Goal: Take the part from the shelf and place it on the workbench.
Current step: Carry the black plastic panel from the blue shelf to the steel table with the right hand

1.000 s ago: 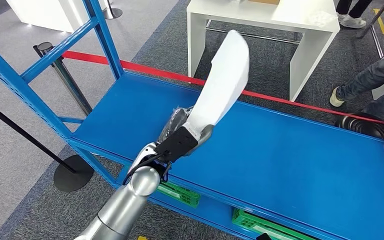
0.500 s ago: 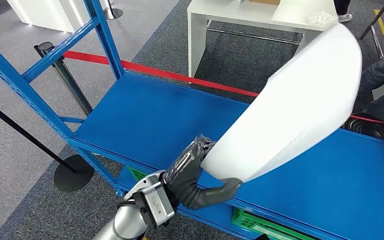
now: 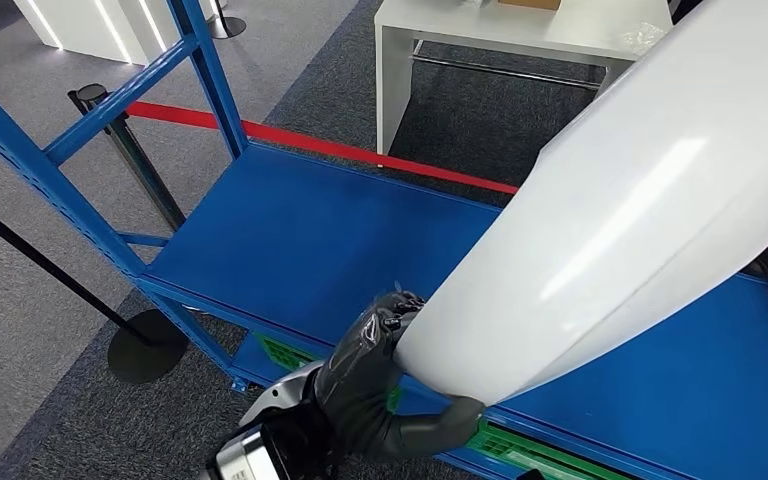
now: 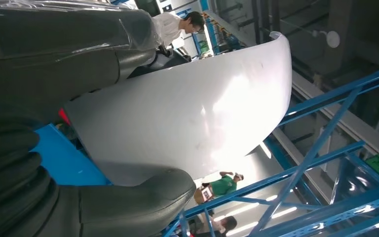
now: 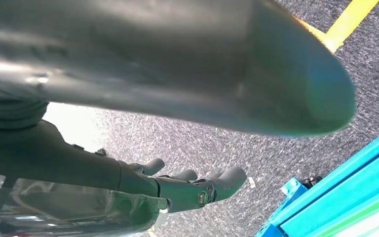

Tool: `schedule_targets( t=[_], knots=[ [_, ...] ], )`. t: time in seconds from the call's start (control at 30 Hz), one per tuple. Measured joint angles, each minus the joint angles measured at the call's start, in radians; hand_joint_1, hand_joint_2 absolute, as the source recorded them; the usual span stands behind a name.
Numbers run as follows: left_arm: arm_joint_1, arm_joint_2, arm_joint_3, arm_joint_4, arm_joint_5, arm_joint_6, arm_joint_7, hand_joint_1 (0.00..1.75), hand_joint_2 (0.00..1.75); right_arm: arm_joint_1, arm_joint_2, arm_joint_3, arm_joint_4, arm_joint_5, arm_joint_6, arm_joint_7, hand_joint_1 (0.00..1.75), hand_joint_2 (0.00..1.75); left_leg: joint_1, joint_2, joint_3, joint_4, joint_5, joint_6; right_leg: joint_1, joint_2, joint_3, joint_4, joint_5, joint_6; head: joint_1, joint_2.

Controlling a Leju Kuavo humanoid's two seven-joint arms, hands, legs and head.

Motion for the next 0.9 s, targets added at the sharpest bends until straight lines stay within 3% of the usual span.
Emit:
schedule_targets(
  t=[0.73,0.9],
  knots=[
    [-0.001,-0.001,-0.027,-0.008,0.028,-0.023,0.001,1.75,1.75,-0.001,0.0,-0.004,0.0,0.009,0.0,0.004,0.0,0.0,0.0,0.0,0.0,0.001,-0.001,0.001,-0.001,0.0,0.0,-0.001,0.0,0.0,0.0,0.0],
    [-0.006,-0.006,-0.032,-0.009,0.028,-0.024,0.001,1.75,1.75,-0.001,0.001,-0.013,0.0,0.004,-0.001,0.007,0.0,0.0,-0.003,0.001,0.008,-0.007,-0.001,0.022,-0.006,0.0,0.006,-0.006,-0.002,0.013,-0.003,0.0]
  ],
)
